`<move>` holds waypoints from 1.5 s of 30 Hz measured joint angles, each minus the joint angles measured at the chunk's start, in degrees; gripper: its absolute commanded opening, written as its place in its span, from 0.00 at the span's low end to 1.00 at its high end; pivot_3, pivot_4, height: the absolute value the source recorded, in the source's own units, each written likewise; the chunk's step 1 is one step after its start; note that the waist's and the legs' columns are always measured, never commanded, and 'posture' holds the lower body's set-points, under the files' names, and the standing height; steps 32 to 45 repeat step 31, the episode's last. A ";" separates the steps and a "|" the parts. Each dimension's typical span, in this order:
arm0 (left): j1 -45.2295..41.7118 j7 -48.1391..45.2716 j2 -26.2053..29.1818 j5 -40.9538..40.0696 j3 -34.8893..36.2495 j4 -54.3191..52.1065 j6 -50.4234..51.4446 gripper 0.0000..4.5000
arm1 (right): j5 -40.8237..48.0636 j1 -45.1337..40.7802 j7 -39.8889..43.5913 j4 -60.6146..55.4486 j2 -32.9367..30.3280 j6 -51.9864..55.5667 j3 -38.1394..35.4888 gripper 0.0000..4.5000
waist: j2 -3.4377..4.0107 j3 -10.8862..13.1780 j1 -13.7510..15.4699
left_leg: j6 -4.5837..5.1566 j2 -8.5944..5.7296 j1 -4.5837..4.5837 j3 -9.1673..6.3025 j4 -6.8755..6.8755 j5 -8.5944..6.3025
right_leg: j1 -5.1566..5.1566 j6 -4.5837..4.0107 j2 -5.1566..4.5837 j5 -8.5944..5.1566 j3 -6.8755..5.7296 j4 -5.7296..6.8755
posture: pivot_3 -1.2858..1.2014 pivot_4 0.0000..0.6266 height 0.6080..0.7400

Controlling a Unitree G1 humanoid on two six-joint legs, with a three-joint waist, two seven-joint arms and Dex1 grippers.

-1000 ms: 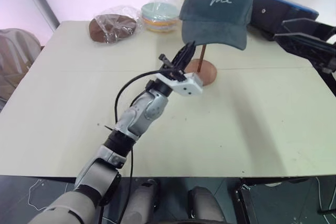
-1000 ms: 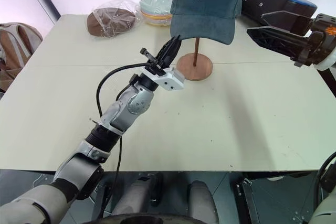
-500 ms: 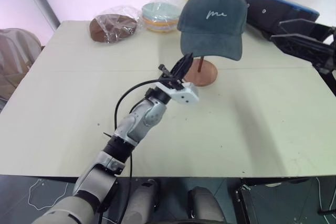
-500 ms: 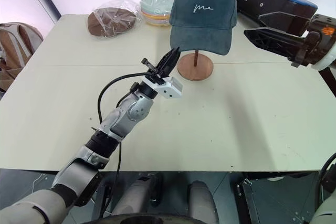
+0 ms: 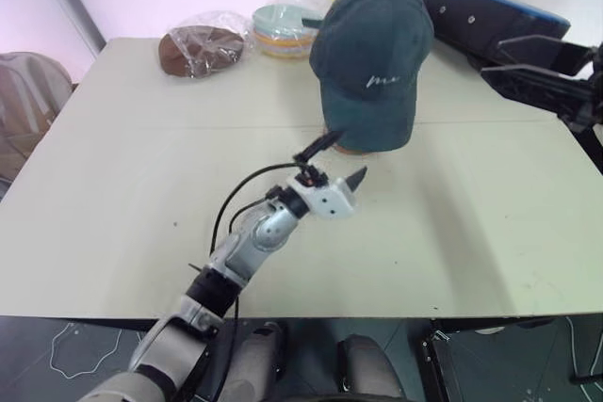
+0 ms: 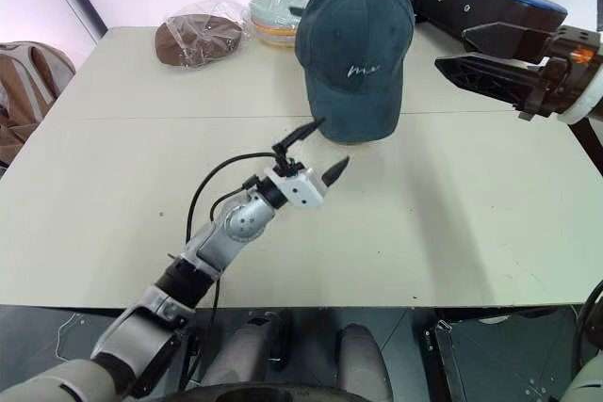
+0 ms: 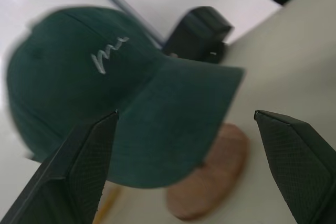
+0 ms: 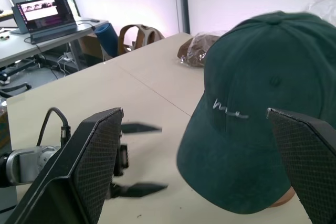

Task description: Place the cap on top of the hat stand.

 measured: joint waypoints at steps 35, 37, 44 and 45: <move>-15.51 -42.18 34.04 -56.78 32.66 -17.56 59.81 1.00 | -14.14 4.03 9.39 -0.70 -3.69 -12.16 9.44 1.00 | 0.02 0.03 -1.36 | 0.04 0.03 0.11 -0.12 -0.08 -0.03 | 0.27 0.02 -0.01 -0.01 -0.06 -0.43 | 0.52 0.24 1.00; -15.51 -42.18 34.04 -56.78 32.66 -17.56 59.81 1.00 | -14.14 4.03 9.39 -0.70 -3.69 -12.16 9.44 1.00 | 0.02 0.03 -1.36 | 0.04 0.03 0.11 -0.12 -0.08 -0.03 | 0.27 0.02 -0.01 -0.01 -0.06 -0.43 | 0.52 0.24 1.00; -15.51 -42.18 34.04 -56.78 32.66 -17.56 59.81 1.00 | -14.14 4.03 9.39 -0.70 -3.69 -12.16 9.44 1.00 | 0.02 0.03 -1.36 | 0.04 0.03 0.11 -0.12 -0.08 -0.03 | 0.27 0.02 -0.01 -0.01 -0.06 -0.43 | 0.52 0.24 1.00; -15.51 -42.18 34.04 -56.78 32.66 -17.56 59.81 1.00 | -14.14 4.03 9.39 -0.70 -3.69 -12.16 9.44 1.00 | 0.02 0.03 -1.36 | 0.04 0.03 0.11 -0.12 -0.08 -0.03 | 0.27 0.02 -0.01 -0.01 -0.06 -0.43 | 0.52 0.24 1.00</move>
